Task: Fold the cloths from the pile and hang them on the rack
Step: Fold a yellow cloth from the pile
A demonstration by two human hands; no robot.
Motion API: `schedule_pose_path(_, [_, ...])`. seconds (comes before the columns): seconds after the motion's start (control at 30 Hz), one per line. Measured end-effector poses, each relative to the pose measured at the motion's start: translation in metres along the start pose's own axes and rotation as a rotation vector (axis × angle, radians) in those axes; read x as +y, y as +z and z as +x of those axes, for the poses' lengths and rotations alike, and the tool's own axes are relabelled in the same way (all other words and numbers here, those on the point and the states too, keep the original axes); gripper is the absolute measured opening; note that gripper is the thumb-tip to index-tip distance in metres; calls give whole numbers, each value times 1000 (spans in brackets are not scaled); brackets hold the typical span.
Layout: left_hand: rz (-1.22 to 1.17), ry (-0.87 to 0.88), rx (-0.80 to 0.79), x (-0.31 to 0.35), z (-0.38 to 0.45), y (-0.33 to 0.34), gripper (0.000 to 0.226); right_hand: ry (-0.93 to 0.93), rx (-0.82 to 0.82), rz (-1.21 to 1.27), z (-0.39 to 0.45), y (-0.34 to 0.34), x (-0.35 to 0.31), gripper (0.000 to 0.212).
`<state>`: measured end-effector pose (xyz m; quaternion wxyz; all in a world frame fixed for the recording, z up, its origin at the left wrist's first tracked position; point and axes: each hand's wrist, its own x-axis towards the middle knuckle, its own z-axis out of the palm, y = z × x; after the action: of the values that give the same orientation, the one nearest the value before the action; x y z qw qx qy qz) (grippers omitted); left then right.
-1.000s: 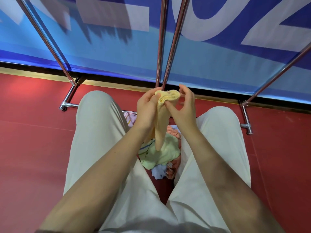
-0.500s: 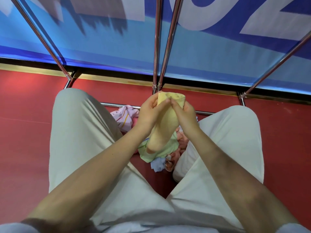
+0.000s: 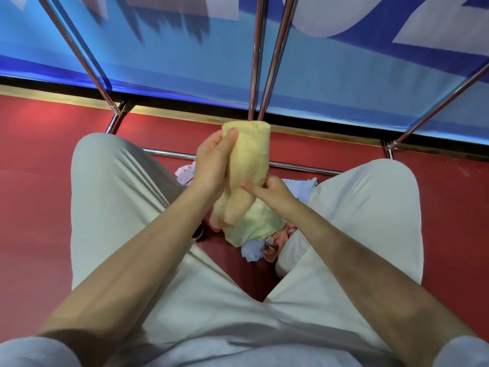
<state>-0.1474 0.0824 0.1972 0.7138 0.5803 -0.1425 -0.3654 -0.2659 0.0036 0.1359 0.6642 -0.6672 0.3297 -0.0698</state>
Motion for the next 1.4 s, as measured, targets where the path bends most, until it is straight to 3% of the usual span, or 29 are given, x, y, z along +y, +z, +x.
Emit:
schedule_pose_path(0.17, [19,-31,22,2,-6,5,15,67,-76,-46,10,8,13,16])
schedule_pose_path(0.3, [-17,24,32,10,2,9,17,92,-69,-148,18,12,23,28])
schedule_pose_path(0.63, [-290,-85,365,18,54,-3,17,84,242,58,16,-10,11,21])
schedule_pose_path(0.73, [-304,-90,385,14,59,-9,16,43,291,74,6,-12,5,8])
schedule_pose_path(0.9, [-280,-105,391,12,59,-15,15,-7,362,73,-7,-18,1,31])
schedule_pose_path(1.03, [-300,-77,377,17,59,-22,15,-106,375,-23,-6,-22,-7,32])
schedule_pose_path(1.27, [-239,45,328,59,85,-25,25,-163,272,-232,22,-58,-83,22])
schedule_pose_path(1.4, [-180,54,419,100,118,-25,12,-198,268,-251,51,-70,-157,21])
